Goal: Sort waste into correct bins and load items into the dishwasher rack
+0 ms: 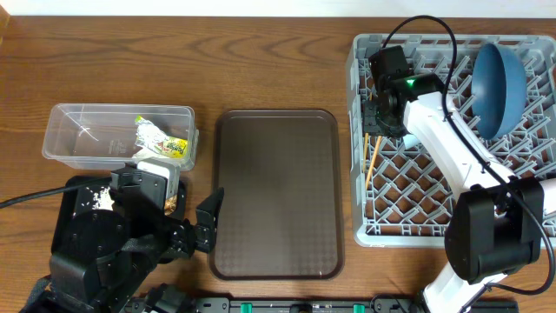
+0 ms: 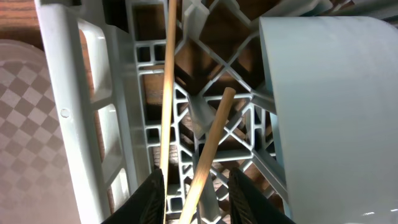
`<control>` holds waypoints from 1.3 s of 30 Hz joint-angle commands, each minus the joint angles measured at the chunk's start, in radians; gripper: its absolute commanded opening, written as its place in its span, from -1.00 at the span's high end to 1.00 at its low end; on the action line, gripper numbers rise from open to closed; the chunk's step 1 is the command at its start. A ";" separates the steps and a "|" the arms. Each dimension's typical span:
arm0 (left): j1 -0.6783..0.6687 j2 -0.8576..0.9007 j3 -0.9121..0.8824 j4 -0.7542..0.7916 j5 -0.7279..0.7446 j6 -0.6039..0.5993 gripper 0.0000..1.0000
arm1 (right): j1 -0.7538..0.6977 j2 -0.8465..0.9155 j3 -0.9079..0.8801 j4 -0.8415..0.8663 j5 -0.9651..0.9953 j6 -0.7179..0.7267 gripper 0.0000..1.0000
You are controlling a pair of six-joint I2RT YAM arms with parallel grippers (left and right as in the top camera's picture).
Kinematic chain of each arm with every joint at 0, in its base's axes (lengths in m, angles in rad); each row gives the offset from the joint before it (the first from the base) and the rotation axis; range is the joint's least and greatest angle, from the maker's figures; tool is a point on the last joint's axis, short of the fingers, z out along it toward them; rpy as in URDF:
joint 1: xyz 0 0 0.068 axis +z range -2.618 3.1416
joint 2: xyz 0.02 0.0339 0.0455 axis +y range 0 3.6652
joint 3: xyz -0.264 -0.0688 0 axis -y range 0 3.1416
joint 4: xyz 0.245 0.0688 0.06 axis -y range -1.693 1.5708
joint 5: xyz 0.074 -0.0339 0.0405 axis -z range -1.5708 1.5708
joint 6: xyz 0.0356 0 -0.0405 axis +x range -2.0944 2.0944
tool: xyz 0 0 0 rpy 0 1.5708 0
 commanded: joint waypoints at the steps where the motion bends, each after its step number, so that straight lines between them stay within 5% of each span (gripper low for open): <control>1: -0.002 -0.001 0.013 -0.002 -0.012 0.006 -0.96 | 0.006 -0.003 -0.024 0.004 0.023 0.037 0.42; 4: -0.002 -0.001 0.013 -0.002 -0.012 0.006 -0.96 | 0.006 -0.002 -0.055 0.036 0.021 0.050 0.49; 8: -0.002 -0.001 0.013 -0.002 -0.012 0.006 -0.96 | 0.007 -0.003 -0.056 0.055 0.018 0.043 0.86; 24: -0.002 -0.001 0.013 -0.002 -0.012 0.006 -0.96 | 0.056 -0.024 0.001 0.089 -0.070 -0.092 0.98; 27: -0.002 -0.001 0.013 -0.002 -0.012 0.006 -0.96 | 0.062 -0.024 0.001 0.100 -0.069 -0.098 0.85; 31: -0.002 -0.001 0.013 -0.002 -0.012 0.006 -0.96 | 0.062 -0.024 0.001 0.099 -0.067 -0.102 0.38; 39: -0.002 -0.001 0.013 -0.002 -0.012 0.006 -0.96 | 0.063 -0.070 0.002 0.113 -0.114 -0.147 0.44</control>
